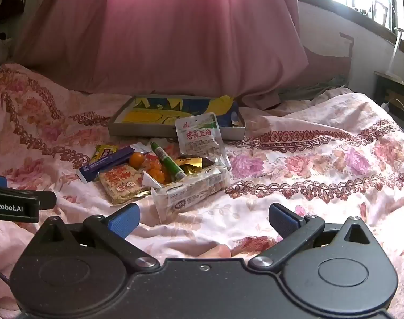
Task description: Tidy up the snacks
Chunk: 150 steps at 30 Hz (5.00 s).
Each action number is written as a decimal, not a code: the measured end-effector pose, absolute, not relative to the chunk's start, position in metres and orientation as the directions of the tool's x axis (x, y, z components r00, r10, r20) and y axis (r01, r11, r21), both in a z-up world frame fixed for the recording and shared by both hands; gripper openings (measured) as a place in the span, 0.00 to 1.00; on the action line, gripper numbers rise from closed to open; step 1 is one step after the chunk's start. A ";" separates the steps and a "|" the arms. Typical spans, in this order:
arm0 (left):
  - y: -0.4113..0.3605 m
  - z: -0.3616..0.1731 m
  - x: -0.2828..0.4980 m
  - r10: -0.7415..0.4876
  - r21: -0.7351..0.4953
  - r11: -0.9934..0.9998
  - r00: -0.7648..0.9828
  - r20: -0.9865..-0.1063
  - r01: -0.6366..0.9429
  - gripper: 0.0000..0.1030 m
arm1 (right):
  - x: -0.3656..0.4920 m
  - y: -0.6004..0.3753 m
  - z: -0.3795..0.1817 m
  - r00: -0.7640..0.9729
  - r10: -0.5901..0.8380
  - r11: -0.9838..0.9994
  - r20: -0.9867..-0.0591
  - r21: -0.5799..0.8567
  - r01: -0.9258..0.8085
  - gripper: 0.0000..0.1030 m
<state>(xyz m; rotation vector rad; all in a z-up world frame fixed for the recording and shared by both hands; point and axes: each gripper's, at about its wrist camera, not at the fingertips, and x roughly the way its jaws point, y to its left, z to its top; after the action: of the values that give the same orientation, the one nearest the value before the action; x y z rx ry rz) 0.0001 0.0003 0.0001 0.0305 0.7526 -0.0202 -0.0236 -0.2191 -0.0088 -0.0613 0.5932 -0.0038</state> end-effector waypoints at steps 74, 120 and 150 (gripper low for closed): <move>0.002 -0.004 -0.003 0.003 0.033 0.999 0.716 -0.698 0.029 1.00 | -0.018 -0.215 -0.014 0.816 -0.029 0.997 -0.577 -0.073 -0.016 1.00; 0.004 -0.022 0.097 -0.024 -0.019 1.000 0.479 -0.878 0.016 1.00 | 0.102 -0.237 -0.044 0.645 0.079 0.997 -0.760 0.045 -0.069 1.00; -0.002 -0.065 0.163 -0.276 -0.326 0.944 0.430 -0.860 -0.046 0.99 | 0.161 -0.259 -0.099 0.606 0.205 0.955 -0.768 0.293 0.048 0.99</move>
<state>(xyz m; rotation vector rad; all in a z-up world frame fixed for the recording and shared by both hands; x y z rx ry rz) 0.1629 -0.0022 -0.0647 -0.3223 1.1223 -0.1468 0.1609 -0.2594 -0.0989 0.2982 0.9185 0.0928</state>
